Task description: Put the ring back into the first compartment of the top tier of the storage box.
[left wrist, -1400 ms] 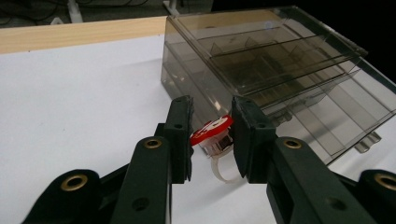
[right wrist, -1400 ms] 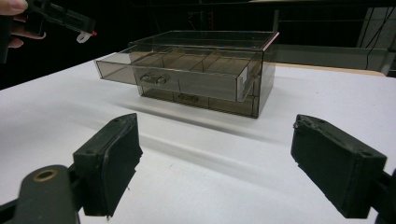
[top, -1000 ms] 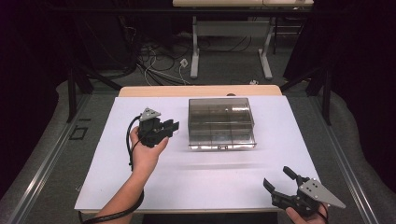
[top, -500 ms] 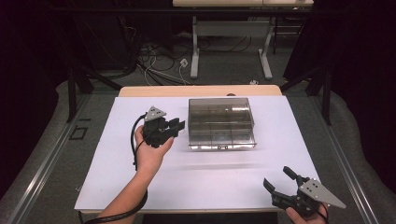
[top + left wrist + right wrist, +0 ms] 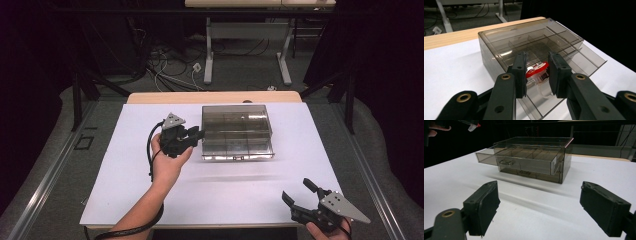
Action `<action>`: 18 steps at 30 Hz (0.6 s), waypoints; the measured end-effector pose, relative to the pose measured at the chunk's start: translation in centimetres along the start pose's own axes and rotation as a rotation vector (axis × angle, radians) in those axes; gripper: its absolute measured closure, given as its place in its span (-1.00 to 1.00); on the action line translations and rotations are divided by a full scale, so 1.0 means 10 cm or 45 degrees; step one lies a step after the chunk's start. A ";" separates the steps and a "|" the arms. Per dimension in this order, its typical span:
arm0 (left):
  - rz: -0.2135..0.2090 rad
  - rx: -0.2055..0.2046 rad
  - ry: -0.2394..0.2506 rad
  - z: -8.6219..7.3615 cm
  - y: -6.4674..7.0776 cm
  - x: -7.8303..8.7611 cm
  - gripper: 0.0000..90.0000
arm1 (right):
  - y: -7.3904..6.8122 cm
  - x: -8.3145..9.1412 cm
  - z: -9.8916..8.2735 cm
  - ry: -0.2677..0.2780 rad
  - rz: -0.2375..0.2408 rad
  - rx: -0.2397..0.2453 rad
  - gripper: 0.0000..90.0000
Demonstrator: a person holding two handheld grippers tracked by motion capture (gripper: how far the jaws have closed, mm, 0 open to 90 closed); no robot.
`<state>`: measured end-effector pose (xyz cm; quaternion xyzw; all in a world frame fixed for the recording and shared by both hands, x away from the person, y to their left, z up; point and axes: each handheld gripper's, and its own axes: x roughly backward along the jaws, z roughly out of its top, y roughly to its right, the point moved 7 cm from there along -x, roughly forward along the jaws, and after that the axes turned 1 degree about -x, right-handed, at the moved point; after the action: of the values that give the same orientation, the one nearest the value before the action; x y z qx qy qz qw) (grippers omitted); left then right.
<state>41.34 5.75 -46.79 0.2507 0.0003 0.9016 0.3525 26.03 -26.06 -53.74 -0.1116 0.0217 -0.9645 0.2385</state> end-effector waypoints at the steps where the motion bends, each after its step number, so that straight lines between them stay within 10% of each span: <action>1: -0.003 -0.002 -0.003 0.00 0.01 -0.01 0.55 | 0.00 0.00 0.00 0.000 0.000 0.000 -0.67; 18: -0.028 -0.010 -0.024 -0.01 0.12 -0.15 0.55 | 0.00 0.00 0.00 -0.002 0.004 0.005 -0.67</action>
<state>41.42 3.90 -47.35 0.2577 -0.0036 0.8953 0.3634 26.02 -26.06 -53.76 -0.1119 0.0199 -0.9640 0.2403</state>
